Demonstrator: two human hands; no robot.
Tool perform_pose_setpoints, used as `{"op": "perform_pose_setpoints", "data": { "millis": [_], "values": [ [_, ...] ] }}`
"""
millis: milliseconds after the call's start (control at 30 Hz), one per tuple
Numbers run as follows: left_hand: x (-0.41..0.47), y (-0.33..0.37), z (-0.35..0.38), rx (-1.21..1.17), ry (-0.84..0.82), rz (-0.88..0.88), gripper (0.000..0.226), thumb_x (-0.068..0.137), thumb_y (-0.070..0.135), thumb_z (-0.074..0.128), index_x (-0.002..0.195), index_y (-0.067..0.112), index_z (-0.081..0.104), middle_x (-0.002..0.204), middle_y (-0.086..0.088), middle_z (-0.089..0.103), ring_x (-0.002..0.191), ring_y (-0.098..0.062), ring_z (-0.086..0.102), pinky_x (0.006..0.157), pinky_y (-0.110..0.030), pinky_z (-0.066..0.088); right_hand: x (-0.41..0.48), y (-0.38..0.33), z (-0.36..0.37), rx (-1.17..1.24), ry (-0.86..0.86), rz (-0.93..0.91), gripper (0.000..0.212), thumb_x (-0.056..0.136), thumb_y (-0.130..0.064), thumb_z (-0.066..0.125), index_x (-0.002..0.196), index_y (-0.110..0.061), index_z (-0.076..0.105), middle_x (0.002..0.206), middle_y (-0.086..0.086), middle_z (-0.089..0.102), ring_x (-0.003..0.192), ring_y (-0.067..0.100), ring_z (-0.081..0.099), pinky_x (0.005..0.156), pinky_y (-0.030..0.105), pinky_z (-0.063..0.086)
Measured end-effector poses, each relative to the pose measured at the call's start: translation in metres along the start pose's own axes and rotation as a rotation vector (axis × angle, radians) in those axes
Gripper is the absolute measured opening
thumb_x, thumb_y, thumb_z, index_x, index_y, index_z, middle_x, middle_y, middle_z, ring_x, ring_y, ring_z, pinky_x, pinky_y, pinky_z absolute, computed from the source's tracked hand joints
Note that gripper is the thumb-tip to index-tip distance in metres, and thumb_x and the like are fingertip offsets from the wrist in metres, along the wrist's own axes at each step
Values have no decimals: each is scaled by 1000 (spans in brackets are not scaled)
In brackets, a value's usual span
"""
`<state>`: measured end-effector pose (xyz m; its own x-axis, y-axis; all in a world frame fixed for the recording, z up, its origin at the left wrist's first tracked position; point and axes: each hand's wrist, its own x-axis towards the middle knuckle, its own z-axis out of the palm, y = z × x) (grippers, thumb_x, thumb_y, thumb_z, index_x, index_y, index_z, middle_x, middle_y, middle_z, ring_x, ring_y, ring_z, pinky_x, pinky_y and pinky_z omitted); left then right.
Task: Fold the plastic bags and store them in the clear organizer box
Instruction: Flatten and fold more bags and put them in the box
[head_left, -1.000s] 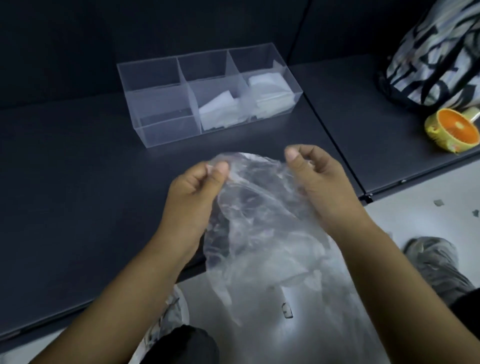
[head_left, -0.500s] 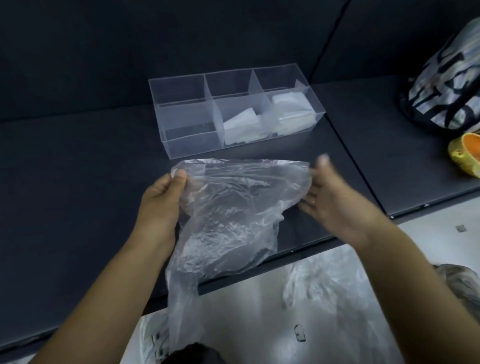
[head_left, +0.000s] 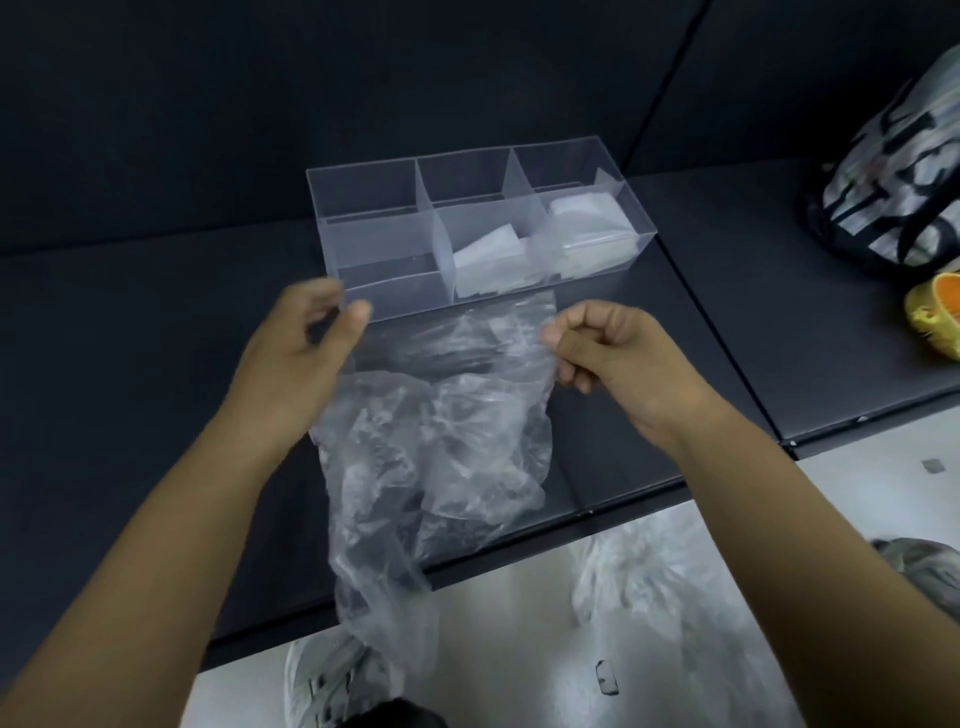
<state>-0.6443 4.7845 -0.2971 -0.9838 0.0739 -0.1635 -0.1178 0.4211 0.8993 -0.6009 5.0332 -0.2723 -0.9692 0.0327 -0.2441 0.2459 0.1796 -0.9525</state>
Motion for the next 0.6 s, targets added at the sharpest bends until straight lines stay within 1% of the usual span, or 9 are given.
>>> {"op": "perform_pose_setpoints", "data": {
  "millis": [67,100,167,267,333,400,467,533,600],
  "values": [
    [15,31,9,59,-368,37,56,74,67,55,121,36,57,112,25,61,104,11,55,83,-14,42,5,-11,5,-28,-105,-31,9,91,-8,61,82,-9,62,57,2,56,53,10,49,51,17,42],
    [22,43,14,66,-522,12,52,73,63,59,115,32,62,105,21,68,97,10,60,77,-10,45,8,-16,6,-23,-128,-46,8,91,-9,61,83,-9,62,59,3,58,53,10,51,53,17,44],
    [33,54,24,76,-636,-38,40,75,49,67,103,21,70,94,9,74,84,-1,68,69,-12,51,9,-19,7,20,-111,-75,6,91,-12,61,87,-9,61,65,3,63,57,11,56,59,19,49],
    [39,45,26,21,-442,-104,34,81,39,72,100,10,71,90,-14,72,78,-20,61,75,-31,51,-4,-7,4,32,-22,-89,18,82,-25,70,93,-14,60,83,-2,66,75,6,60,73,16,49],
    [39,36,23,-56,-349,-138,28,84,37,69,97,12,71,82,-12,64,74,-19,56,69,-28,48,-21,9,6,-72,-108,-76,36,73,-30,78,102,-21,60,100,-4,62,90,2,58,82,15,45],
    [36,29,20,-94,-294,-150,22,85,37,68,95,17,70,82,-7,63,72,-15,57,64,-20,48,-38,23,17,-274,-268,-33,56,67,-36,85,115,-37,55,121,-12,51,110,-3,50,93,14,39],
    [36,23,20,-134,-221,-176,28,86,36,67,99,11,70,88,-12,67,76,-18,57,70,-22,51,-48,34,36,-393,-306,-39,67,62,-47,84,118,-50,48,129,-24,34,124,-4,35,103,20,31],
    [35,20,20,-178,-149,-208,42,86,36,68,109,1,66,102,-21,67,81,-22,57,84,-34,51,-53,41,59,-442,-164,-98,63,61,-51,82,115,-48,49,127,-25,27,123,-6,26,105,25,26],
    [34,16,22,-205,-89,-214,44,86,39,67,106,0,66,96,-17,68,77,-18,59,82,-32,52,-54,46,81,-411,10,-125,46,66,-47,81,106,-37,60,122,-21,31,117,-4,28,105,25,24]
  ]
}}
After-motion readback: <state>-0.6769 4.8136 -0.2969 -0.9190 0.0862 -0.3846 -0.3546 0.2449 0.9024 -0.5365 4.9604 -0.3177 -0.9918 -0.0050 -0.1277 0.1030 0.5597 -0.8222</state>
